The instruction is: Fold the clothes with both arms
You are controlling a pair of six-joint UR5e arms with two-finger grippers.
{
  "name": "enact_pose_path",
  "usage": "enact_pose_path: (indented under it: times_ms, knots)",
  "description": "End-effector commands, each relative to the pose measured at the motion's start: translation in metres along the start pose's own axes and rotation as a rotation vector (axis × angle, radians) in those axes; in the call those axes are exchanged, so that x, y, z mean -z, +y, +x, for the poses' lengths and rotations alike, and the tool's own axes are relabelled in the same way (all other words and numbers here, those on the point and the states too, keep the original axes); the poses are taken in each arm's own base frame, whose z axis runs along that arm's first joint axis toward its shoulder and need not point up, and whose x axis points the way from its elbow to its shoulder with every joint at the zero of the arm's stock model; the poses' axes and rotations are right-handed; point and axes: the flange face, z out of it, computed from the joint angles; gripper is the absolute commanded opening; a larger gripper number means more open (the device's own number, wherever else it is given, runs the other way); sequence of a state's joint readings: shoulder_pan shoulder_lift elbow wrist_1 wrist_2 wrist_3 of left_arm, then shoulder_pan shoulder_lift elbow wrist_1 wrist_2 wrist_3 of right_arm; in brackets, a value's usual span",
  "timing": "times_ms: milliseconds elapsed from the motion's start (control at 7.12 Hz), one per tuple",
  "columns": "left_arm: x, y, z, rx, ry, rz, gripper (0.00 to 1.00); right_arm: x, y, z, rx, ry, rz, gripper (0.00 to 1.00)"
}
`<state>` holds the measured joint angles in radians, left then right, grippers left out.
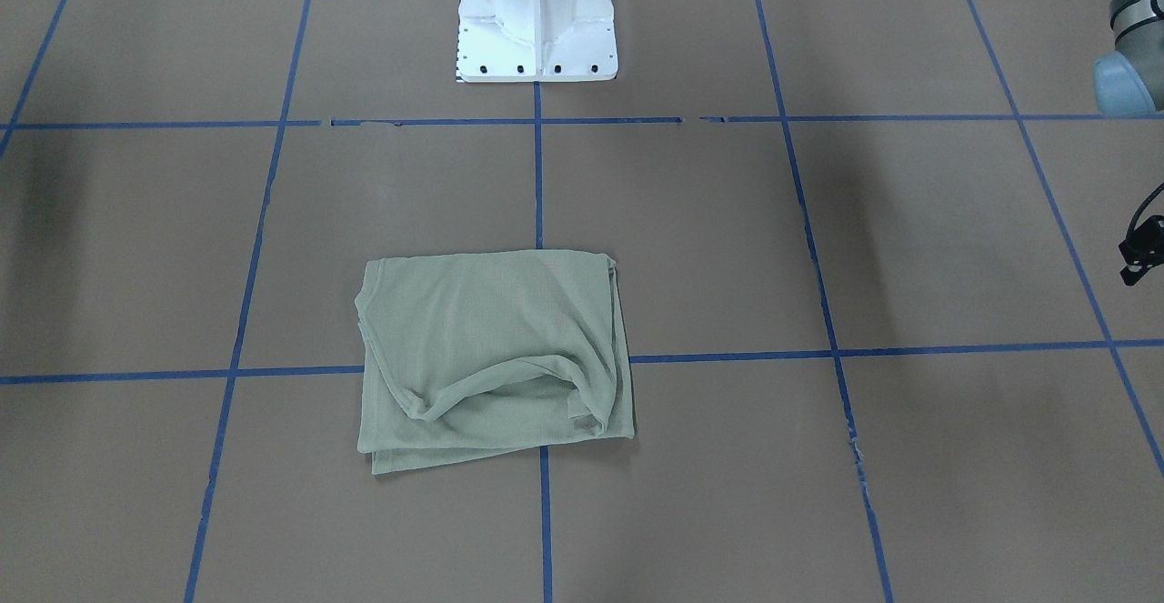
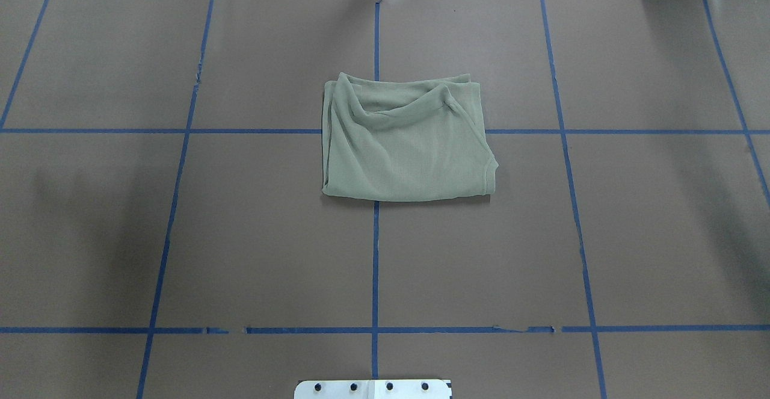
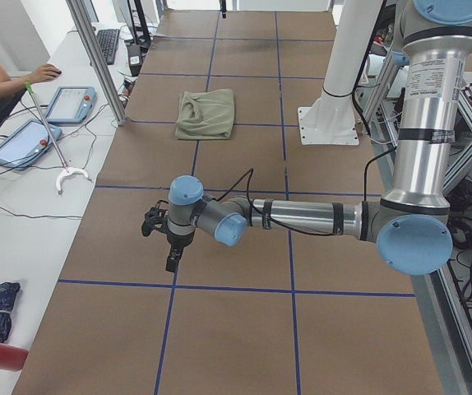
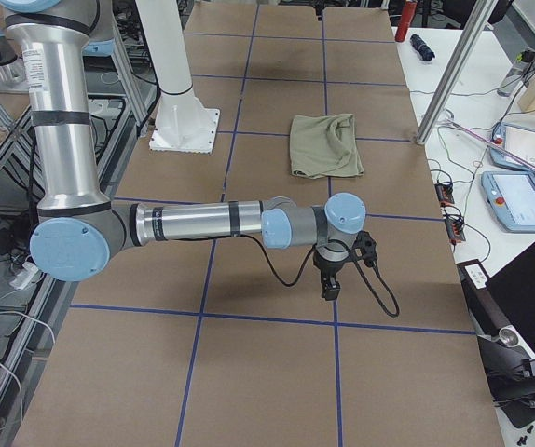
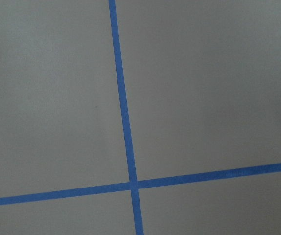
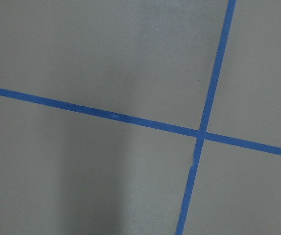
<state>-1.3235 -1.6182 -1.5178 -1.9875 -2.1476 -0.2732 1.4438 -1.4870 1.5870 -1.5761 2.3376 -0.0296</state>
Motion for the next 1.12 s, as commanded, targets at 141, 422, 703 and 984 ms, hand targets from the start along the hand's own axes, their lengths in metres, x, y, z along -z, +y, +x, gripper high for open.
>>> enact_pose_path:
  times_ms: [141, 422, 703, 984]
  knots:
    - [0.035, 0.023, -0.018, -0.046, 0.109, -0.090, 1.00, 0.025, 0.011, -0.016, -0.064, -0.013, -0.047, 1.00]
    - [0.055, 0.038, -0.068, -0.100, 0.092, -0.124, 1.00, 0.025, 0.017, -0.016, -0.068, -0.019, -0.047, 1.00]
    - [0.074, 0.040, -0.084, -0.079, 0.086, -0.138, 1.00, 0.012, 0.019, -0.002, -0.089, -0.015, -0.070, 1.00]
    - [0.084, 0.042, -0.079, -0.063, 0.084, -0.157, 1.00, 0.011, 0.020, -0.002, -0.088, -0.016, -0.071, 1.00]
